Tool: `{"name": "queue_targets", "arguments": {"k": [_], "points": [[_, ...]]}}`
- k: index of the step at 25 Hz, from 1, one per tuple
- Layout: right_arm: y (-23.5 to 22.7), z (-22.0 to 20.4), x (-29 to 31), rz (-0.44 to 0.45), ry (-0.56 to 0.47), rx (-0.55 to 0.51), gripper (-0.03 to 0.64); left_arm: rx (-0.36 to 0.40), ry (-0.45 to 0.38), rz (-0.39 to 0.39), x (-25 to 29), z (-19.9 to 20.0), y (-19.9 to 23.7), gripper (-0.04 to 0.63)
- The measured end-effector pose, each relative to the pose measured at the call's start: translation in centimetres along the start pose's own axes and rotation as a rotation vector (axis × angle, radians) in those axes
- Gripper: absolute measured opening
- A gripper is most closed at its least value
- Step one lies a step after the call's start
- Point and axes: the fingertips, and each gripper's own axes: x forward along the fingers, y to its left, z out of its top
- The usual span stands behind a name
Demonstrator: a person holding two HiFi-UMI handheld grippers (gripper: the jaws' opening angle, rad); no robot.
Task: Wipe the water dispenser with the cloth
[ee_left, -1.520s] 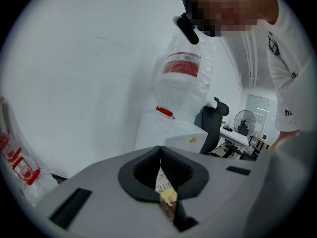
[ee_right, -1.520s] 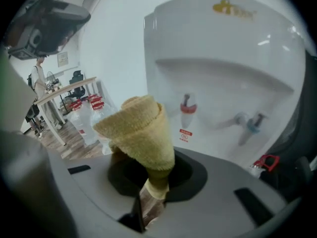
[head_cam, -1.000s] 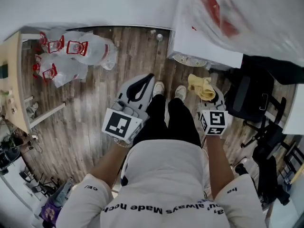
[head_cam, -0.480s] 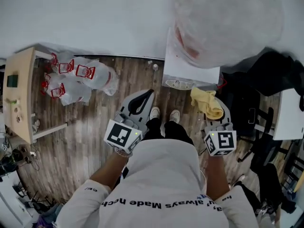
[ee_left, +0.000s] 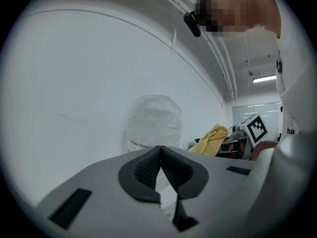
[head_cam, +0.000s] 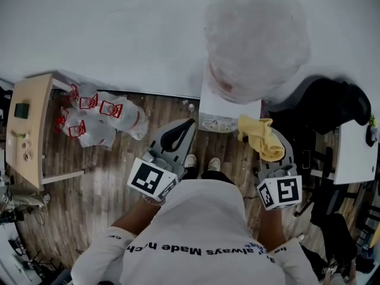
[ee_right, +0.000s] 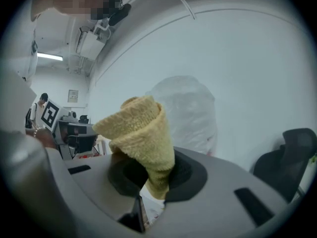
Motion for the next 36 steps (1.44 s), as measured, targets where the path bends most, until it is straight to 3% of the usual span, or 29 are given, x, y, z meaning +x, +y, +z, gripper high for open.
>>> {"name": "queue_targets", "arguments": {"k": [12,36], "points": [[0.4,5.9,-2.3,0.017,-0.09,-0.038,0.063,0.03,-0.063,-0.036,0.0,5.0,-2.8,0.019],[-0.5,6.3,-3.0,0.007,-0.124,-0.05,0.063,0.032,-0.067,-0.039,0.3,4.8,-3.5,0.02]]}}
